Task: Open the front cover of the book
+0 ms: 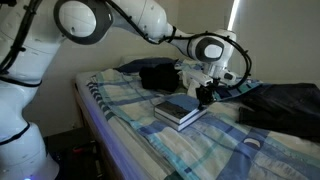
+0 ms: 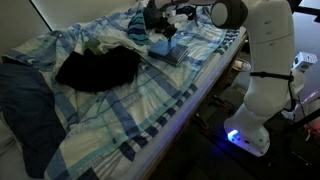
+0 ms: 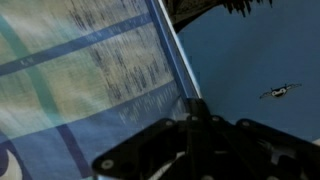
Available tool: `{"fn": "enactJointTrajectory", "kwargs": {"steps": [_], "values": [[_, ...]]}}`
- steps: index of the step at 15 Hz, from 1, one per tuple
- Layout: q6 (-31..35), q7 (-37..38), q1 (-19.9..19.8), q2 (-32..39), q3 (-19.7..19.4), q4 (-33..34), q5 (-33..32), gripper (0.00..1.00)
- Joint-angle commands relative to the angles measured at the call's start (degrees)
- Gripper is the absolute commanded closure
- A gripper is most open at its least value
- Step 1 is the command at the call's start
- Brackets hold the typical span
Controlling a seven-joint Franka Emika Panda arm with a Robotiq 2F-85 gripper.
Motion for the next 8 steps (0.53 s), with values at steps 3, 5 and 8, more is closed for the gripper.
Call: {"fn": "enactJointTrajectory", "kwargs": {"steps": [3,5,8], "values": [[-1.4,1.1,0.7,-2.3,-0.4,-1.0,-0.7,0.97],[-1.4,0.9,0.6,-2.7,-0.3,-1.1,-0.6,0.97],[-1.2,0.7,0.9,-3.6,-0.2,-1.5,-0.7,0.97]]}}
